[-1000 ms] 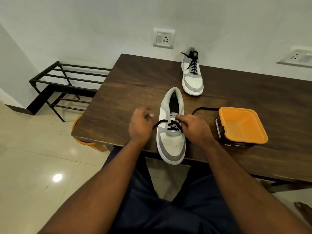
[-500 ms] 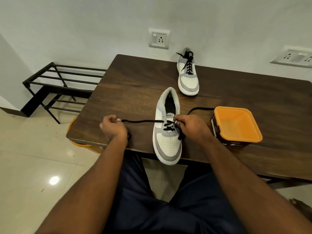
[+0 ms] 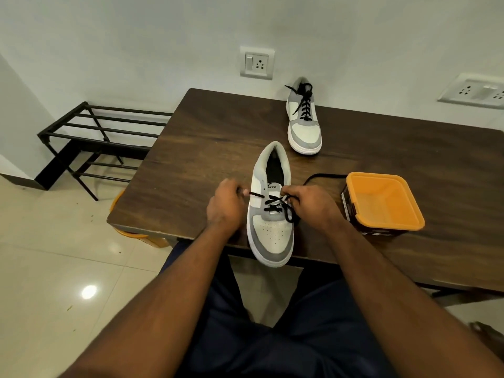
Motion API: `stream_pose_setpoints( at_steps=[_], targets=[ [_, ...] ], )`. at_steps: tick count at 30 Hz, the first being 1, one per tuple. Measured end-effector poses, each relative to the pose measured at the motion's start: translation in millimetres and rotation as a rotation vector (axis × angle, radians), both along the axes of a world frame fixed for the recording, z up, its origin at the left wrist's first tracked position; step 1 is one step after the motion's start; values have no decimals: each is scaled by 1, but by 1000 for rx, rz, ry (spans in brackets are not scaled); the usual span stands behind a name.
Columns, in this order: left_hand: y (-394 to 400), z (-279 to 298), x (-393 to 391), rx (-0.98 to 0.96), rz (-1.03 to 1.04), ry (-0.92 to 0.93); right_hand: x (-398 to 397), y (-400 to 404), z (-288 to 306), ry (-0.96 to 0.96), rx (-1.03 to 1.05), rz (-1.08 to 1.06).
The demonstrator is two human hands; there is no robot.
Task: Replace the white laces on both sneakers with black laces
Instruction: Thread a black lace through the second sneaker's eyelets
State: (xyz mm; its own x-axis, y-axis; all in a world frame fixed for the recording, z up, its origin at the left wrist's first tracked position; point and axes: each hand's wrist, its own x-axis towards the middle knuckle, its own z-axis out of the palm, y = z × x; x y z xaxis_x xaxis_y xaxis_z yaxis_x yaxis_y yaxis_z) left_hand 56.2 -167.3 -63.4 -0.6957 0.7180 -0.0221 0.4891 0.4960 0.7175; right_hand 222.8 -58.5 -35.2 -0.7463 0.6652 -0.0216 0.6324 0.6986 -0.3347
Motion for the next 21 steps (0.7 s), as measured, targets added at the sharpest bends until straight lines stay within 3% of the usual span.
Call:
stream_pose_setpoints(
  at_steps=[2, 4, 8, 13, 17, 21],
  targets=[
    [-12, -3, -24, -9, 223, -11, 0, 2, -1, -19, 15, -3],
    [-24, -10, -40, -57, 320, -37, -1, 1, -3, -23, 21, -8],
    [-21, -12, -25, 33, 69, 31, -4, 0, -7, 18, 33, -14],
    [1, -4, 10, 56, -159, -92, -5, 1, -6, -13, 27, -8],
    [5, -3, 13, 18, -131, -147, -4, 1, -6, -17, 45, -19],
    [-9, -9, -16, -14, 77, -215, -2, 0, -7, -18, 68, -34]
  ],
)
